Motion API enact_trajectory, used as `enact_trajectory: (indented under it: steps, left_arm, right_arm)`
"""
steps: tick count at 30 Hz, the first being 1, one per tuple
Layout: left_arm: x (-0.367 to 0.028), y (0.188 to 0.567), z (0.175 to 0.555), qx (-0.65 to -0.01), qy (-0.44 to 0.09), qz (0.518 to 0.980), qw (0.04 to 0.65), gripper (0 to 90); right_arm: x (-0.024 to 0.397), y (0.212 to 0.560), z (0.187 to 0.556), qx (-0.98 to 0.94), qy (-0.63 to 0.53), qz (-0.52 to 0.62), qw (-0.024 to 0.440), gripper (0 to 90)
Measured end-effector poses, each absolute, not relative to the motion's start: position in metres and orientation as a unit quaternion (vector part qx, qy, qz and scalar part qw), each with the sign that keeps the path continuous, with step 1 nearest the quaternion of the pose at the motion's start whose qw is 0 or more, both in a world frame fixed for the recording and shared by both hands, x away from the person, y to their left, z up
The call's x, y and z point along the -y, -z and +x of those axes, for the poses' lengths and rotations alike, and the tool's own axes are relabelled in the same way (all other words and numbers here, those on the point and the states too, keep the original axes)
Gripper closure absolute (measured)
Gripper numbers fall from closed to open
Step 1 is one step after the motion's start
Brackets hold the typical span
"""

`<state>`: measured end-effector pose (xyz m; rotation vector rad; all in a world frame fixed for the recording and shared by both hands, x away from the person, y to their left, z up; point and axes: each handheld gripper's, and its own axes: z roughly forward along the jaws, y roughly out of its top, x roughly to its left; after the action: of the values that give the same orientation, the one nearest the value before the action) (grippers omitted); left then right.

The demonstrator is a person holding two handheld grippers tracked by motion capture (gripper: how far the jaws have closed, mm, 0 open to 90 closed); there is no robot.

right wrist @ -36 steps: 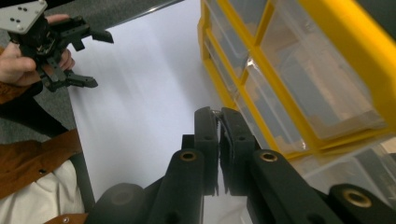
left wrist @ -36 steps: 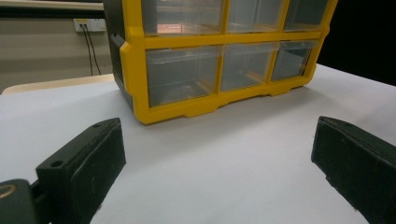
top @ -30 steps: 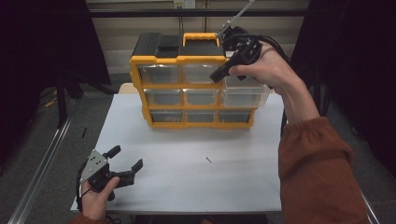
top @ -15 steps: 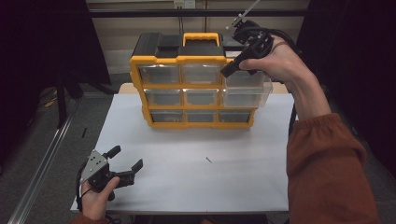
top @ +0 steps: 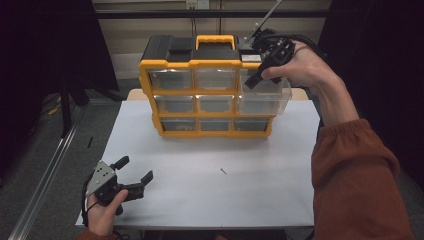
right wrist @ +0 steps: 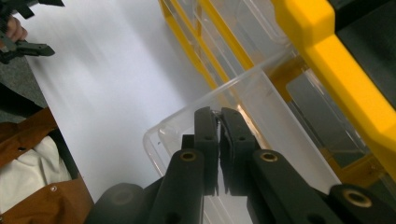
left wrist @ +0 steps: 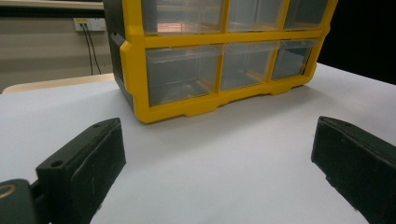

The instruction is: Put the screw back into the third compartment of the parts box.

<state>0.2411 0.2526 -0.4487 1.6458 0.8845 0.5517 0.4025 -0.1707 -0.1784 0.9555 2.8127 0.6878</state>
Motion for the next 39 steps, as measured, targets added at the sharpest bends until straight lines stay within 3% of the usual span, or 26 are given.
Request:
enact_trajectory:
  steps: [33,39]
  left_arm:
    - [-0.253,0.448,0.241,-0.373,-0.237,0.699,0.563,2.8]
    - [-0.254,0.448,0.241,-0.375,-0.238,0.697,0.563,2.8]
  right_arm:
    - [0.168,0.215,0.421,-0.929,-0.145,0.341,0.014,85.3]
    - [0.167,0.216,0.423,-0.927,-0.146,0.344,0.018,81.1]
